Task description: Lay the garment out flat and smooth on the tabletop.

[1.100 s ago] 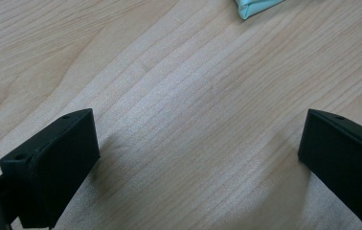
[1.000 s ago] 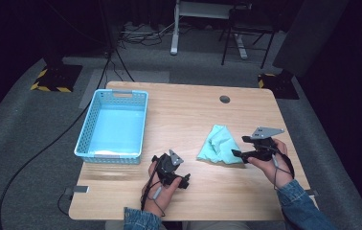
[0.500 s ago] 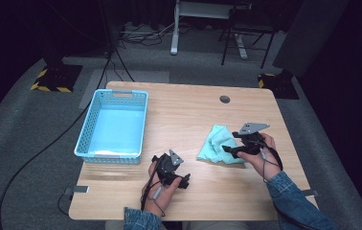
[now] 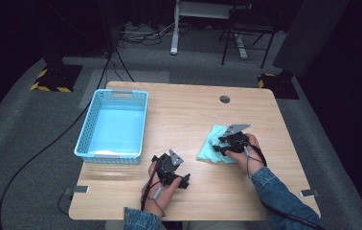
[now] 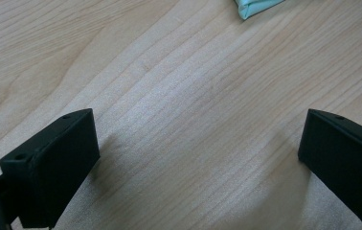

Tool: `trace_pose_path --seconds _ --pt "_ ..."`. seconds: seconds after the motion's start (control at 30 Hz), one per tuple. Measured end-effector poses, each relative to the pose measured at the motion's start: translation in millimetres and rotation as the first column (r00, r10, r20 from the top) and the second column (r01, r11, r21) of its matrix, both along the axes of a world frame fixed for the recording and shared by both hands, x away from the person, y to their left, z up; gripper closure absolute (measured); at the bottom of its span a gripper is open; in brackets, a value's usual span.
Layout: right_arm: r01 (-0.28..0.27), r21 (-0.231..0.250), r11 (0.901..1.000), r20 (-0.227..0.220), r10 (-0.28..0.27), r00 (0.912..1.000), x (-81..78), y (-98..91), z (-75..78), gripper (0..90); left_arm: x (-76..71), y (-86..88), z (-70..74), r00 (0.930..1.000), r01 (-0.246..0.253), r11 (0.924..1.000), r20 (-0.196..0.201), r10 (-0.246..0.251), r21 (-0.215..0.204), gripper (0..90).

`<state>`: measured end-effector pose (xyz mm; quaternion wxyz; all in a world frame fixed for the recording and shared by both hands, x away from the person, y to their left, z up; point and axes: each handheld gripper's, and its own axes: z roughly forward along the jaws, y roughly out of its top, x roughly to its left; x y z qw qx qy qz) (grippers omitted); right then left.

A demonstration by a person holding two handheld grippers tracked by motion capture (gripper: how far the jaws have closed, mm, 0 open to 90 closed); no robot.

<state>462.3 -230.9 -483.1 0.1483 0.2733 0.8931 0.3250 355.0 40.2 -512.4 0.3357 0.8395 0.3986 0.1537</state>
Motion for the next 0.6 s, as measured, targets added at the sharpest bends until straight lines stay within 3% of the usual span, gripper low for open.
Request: trace_pose_path --seconds 0.03,0.1,0.3,0.33,0.6 --pt "0.004 -0.009 1.0 0.009 -0.004 1.0 0.3 -1.6 1.6 70.3 0.0 0.0 0.0 1.0 0.0 1.0 0.0 0.0 0.0 0.1" --pt "0.004 -0.014 0.9999 0.006 -0.004 1.0 0.5 -3.5 4.6 78.4 0.0 0.0 0.0 1.0 0.0 1.0 0.0 0.0 0.0 0.1" --pt "0.004 -0.017 0.9998 0.007 -0.003 1.0 0.3 -3.9 5.6 79.6 -0.3 0.1 -0.1 1.0 -0.002 1.0 -0.001 0.002 -0.002 0.1" --pt "0.005 0.03 0.9995 0.035 -0.006 0.9994 -4.0 -14.6 24.0 80.4 -0.3 0.1 -0.1 1.0 -0.003 1.0 -0.001 0.003 -0.002 0.1" --pt "0.053 0.073 0.9959 0.059 -0.057 0.9966 -0.6 -49.0 47.6 79.9 -0.3 0.1 -0.1 1.0 -0.002 1.0 -0.001 0.002 -0.002 0.1"
